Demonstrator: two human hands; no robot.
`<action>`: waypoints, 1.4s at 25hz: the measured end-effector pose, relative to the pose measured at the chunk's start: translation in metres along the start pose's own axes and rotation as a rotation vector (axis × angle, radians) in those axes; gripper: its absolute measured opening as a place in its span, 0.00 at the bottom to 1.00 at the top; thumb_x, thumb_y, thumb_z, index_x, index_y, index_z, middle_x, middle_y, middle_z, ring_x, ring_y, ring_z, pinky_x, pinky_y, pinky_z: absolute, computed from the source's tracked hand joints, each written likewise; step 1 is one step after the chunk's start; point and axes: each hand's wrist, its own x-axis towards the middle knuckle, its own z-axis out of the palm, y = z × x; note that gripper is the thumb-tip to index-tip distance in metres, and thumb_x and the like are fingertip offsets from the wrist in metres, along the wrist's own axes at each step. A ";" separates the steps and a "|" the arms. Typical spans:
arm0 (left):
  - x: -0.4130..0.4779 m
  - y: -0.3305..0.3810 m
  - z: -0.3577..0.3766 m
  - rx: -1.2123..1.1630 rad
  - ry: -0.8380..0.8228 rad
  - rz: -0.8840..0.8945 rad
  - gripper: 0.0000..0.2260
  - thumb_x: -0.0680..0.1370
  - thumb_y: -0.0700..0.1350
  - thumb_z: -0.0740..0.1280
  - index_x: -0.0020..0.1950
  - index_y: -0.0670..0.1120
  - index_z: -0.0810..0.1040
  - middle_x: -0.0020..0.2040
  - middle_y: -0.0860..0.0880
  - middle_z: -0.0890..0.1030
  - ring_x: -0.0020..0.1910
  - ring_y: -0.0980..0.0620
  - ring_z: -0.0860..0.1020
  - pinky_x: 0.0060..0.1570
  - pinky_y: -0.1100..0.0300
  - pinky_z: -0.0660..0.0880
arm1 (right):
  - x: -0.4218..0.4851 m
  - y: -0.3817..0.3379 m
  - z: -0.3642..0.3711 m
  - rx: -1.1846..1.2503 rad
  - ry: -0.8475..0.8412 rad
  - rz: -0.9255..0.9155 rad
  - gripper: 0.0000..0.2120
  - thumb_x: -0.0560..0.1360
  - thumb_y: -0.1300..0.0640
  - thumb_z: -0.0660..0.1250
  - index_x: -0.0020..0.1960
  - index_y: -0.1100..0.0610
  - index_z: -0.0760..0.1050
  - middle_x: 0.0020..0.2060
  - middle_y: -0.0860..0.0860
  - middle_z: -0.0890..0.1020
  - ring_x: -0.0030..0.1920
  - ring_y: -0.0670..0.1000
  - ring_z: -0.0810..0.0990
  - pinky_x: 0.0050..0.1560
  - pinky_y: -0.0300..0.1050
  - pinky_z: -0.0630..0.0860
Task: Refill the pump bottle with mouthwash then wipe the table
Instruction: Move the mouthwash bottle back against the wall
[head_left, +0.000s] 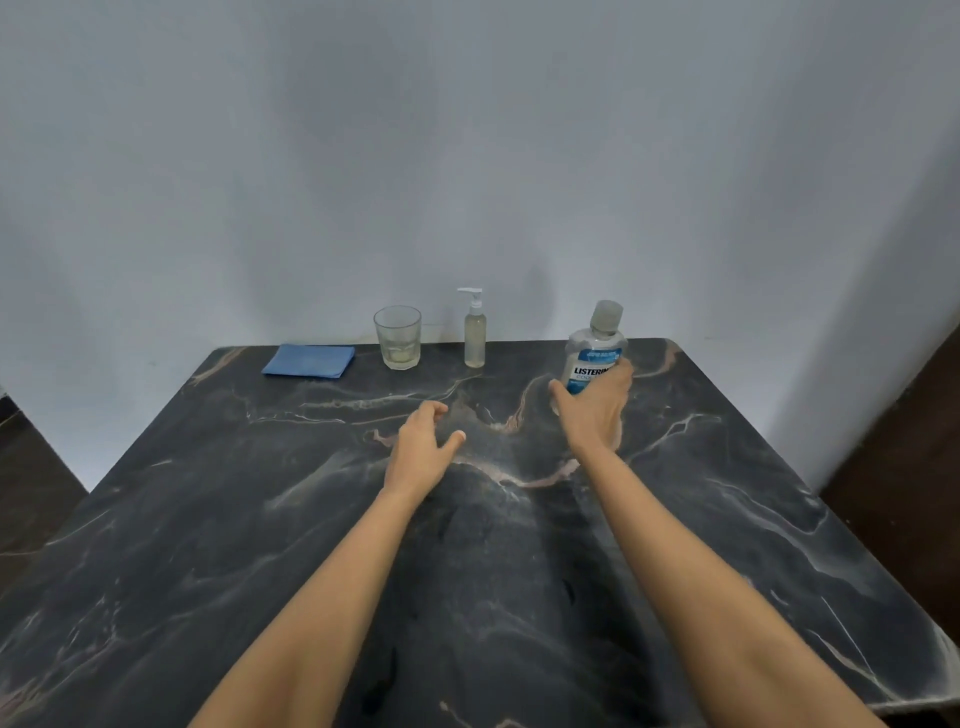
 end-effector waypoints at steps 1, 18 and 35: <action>0.012 -0.007 0.000 0.039 -0.007 0.006 0.19 0.77 0.49 0.68 0.66 0.46 0.71 0.64 0.49 0.75 0.64 0.50 0.73 0.61 0.53 0.72 | 0.014 -0.003 0.014 0.013 -0.005 -0.002 0.40 0.63 0.55 0.78 0.67 0.58 0.59 0.60 0.56 0.71 0.59 0.57 0.73 0.60 0.57 0.74; 0.060 -0.060 0.016 0.154 0.066 0.100 0.13 0.79 0.53 0.64 0.61 0.49 0.73 0.58 0.54 0.77 0.58 0.56 0.75 0.57 0.55 0.74 | 0.126 0.029 0.134 -0.119 -0.030 -0.029 0.38 0.65 0.55 0.76 0.67 0.62 0.59 0.62 0.60 0.69 0.61 0.61 0.70 0.62 0.57 0.71; 0.027 -0.122 -0.099 0.207 0.301 -0.211 0.10 0.77 0.52 0.67 0.55 0.48 0.76 0.49 0.54 0.79 0.48 0.55 0.77 0.44 0.59 0.72 | 0.008 -0.019 0.136 -0.245 -0.292 -0.791 0.12 0.73 0.60 0.65 0.55 0.60 0.74 0.51 0.56 0.78 0.52 0.55 0.74 0.51 0.48 0.73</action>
